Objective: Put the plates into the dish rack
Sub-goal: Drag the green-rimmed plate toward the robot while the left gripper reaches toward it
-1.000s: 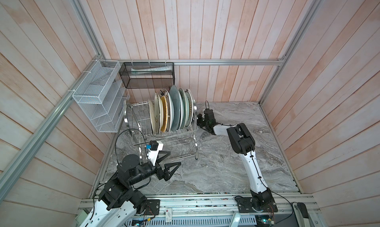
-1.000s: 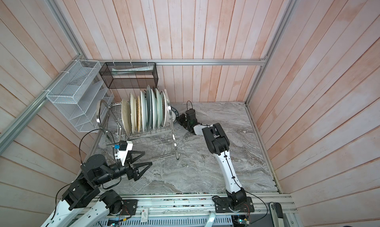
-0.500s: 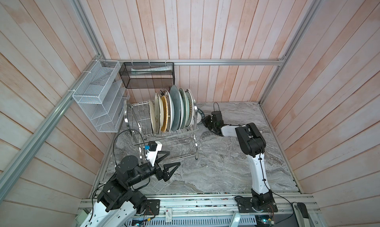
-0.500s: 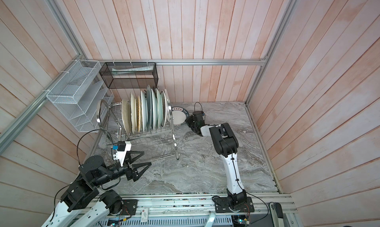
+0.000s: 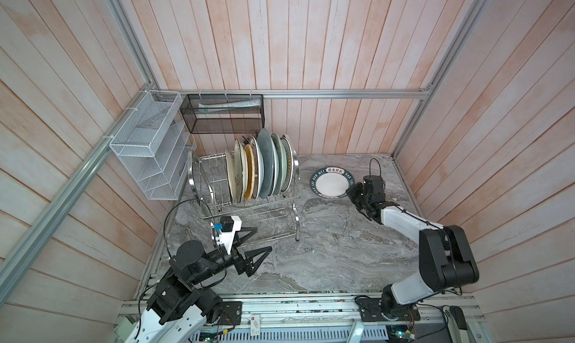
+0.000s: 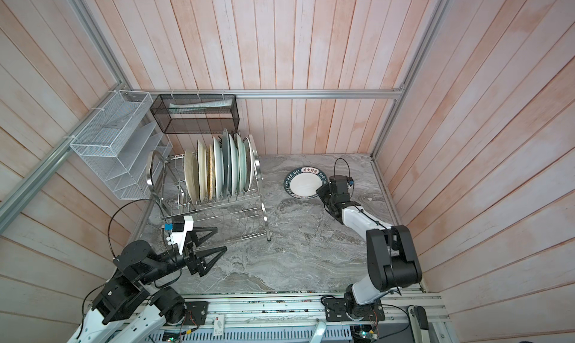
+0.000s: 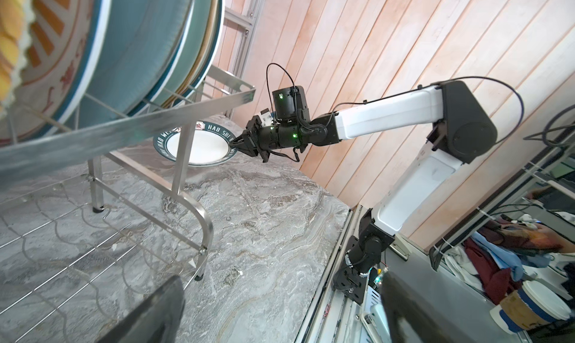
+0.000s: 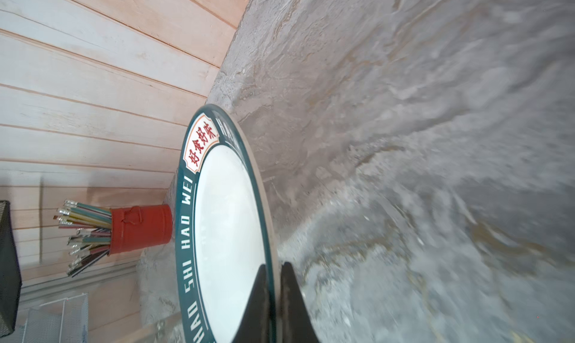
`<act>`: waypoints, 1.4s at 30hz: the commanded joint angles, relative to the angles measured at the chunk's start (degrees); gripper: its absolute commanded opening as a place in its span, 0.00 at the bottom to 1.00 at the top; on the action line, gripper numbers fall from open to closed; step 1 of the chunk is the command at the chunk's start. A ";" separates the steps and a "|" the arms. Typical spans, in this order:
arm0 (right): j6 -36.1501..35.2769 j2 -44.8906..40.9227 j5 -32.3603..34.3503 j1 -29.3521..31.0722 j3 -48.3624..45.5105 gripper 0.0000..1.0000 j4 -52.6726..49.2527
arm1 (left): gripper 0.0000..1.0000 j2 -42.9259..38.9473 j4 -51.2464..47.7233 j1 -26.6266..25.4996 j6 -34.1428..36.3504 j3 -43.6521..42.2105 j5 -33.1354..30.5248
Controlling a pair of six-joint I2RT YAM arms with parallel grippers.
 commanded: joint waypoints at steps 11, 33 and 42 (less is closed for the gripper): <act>-12.84 -27.72 -6.85 -10.69 -3.30 0.00 -23.53 | 0.98 21.28 16.89 -26.57 13.54 7.78 -16.96; -8.15 -39.97 -10.87 -12.19 0.02 0.00 -43.36 | 0.93 77.67 30.70 -42.69 53.10 33.45 -45.21; -7.69 -42.63 -11.29 -12.15 -0.73 0.00 -45.39 | 0.63 90.55 29.41 -41.34 54.04 43.80 -53.88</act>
